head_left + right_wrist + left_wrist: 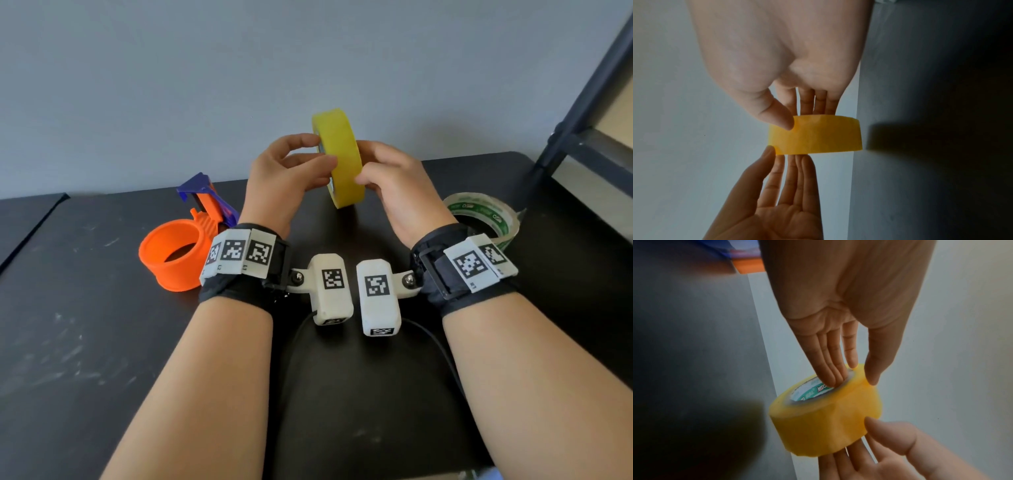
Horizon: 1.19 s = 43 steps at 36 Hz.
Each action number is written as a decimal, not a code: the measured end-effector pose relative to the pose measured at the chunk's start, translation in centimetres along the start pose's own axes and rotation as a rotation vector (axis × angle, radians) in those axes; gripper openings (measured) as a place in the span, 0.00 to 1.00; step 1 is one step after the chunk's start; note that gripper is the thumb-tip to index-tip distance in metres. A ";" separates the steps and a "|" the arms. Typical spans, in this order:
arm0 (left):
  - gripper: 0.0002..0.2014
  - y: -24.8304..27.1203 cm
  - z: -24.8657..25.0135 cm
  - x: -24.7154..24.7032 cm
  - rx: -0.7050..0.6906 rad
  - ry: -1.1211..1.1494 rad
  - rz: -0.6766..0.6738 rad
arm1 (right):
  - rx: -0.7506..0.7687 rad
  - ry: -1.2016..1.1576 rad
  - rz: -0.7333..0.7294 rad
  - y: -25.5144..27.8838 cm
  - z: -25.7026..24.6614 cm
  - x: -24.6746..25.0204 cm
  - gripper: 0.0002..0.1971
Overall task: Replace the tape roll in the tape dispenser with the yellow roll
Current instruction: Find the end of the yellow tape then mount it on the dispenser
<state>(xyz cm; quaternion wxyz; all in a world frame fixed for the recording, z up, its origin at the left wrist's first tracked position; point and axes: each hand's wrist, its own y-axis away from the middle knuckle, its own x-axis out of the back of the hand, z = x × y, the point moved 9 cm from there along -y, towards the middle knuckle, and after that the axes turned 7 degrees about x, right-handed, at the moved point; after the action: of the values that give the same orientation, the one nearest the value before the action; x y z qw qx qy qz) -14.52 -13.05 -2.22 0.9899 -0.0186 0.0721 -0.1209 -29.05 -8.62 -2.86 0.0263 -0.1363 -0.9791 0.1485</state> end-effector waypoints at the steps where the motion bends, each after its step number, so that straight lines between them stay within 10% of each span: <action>1: 0.12 0.0 0.0 0.0 -0.001 0.005 0.003 | 0.004 -0.003 -0.011 0.0 -0.1 -0.1 0.23; 14: 0.30 0.5 0.6 -1.3 -0.062 -0.199 -0.084 | 0.009 -0.059 -0.021 -0.3 0.0 0.1 0.21; 43: 0.20 0.7 0.8 -0.8 -0.024 -0.069 -0.022 | -0.006 0.020 -0.044 0.4 -1.2 -0.6 0.17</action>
<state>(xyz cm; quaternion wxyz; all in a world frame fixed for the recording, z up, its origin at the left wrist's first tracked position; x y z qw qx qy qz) -15.01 -12.12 -1.39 0.9901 -0.0356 0.0392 -0.1300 -28.27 -8.04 -1.87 0.0389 -0.1164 -0.9820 0.1433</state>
